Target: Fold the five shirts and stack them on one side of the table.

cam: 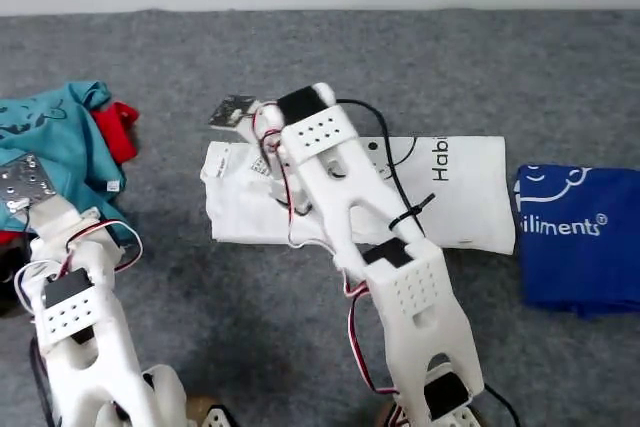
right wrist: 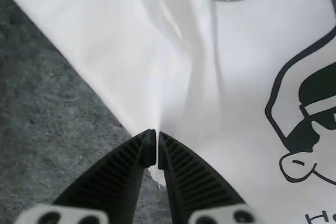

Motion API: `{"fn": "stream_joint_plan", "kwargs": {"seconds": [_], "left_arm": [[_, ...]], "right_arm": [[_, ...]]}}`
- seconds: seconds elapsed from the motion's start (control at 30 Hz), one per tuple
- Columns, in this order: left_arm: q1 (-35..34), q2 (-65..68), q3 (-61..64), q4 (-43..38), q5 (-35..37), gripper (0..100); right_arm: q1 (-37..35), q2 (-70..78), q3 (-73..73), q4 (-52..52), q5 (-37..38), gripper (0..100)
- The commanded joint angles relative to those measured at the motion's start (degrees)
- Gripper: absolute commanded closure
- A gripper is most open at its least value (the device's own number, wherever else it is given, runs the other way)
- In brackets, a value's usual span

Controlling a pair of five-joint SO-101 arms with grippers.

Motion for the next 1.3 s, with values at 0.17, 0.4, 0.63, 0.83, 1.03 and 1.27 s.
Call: {"fn": "stream_joint_plan", "kwargs": {"seconds": [0.17,0.4,0.63,0.83,1.03,1.27], "left_arm": [[0.3,-1.8,-0.3,-1.4,-1.1,98],[1.7,-1.8,0.1,-1.9,-1.1,98],[1.7,-1.8,0.8,-3.5,-1.1,98],[1.7,-1.8,0.8,-3.5,-1.1,98],[1.8,-1.8,0.9,-4.0,-1.1,98],[2.5,-1.8,1.2,-4.7,-1.1,98]], "right_arm": [[3.6,1.6,-0.6,-1.6,-0.7,99.0],[5.4,-8.3,-0.3,3.1,-5.3,99.0],[16.0,-11.0,-0.2,3.1,-9.8,94.3],[26.5,-11.0,-0.2,2.9,-10.5,80.4],[34.6,-8.6,-0.2,2.9,-10.5,80.2],[40.0,-2.9,-0.5,0.9,-10.6,80.1]]}}
